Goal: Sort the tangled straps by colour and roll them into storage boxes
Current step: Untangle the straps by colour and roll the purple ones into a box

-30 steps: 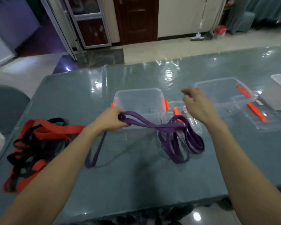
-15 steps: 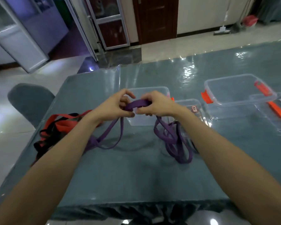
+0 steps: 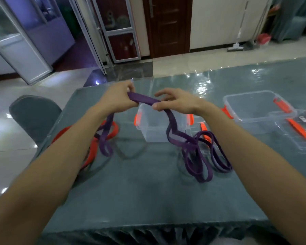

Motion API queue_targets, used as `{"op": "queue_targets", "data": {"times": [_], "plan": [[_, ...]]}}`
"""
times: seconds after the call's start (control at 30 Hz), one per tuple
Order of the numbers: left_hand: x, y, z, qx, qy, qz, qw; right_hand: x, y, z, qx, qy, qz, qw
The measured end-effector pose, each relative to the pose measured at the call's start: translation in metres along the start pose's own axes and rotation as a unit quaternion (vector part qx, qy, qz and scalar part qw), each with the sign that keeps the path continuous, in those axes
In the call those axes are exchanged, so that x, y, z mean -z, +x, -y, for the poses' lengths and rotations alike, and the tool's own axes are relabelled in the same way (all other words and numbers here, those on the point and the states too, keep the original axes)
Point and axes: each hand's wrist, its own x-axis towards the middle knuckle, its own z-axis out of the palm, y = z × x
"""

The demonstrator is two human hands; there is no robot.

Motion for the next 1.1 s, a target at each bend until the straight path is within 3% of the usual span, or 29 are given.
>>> {"op": "queue_targets", "data": {"times": [0.07,0.13,0.27,0.43,0.5,0.63,0.7,0.83,0.97,1.1], "plan": [[0.009,-0.010,-0.006,-0.010,-0.002,0.070,0.998,-0.021,0.009,0.007,0.000,0.007,0.031,0.999],[0.013,-0.020,0.000,-0.012,-0.069,0.122,0.990,-0.041,0.017,0.008,0.017,-0.036,0.052,0.998],[0.012,-0.040,0.032,-0.003,-0.235,0.111,0.966,-0.051,0.021,0.016,0.058,0.019,0.026,0.998],[-0.017,-0.063,0.058,0.004,-0.306,0.176,0.936,-0.035,0.020,0.042,0.099,0.007,0.014,0.995],[-0.015,-0.062,0.052,0.008,-0.356,0.165,0.920,-0.028,0.015,0.047,0.101,0.003,-0.001,0.995],[0.011,-0.044,0.018,-0.012,-0.542,0.076,0.837,-0.031,-0.001,0.034,0.066,0.012,-0.027,0.997],[0.018,-0.037,-0.009,-0.018,-0.592,0.078,0.802,-0.046,-0.007,0.014,0.030,0.012,-0.023,0.999],[0.018,-0.023,-0.049,0.004,-0.665,0.091,0.742,-0.079,-0.021,-0.031,-0.003,0.086,-0.099,0.991],[0.012,-0.010,-0.068,-0.032,-0.633,0.104,0.766,-0.109,-0.031,-0.059,0.006,0.161,-0.119,0.980],[0.001,-0.003,-0.090,-0.050,-0.630,0.119,0.766,-0.116,-0.027,-0.069,0.007,0.235,-0.178,0.956]]}}
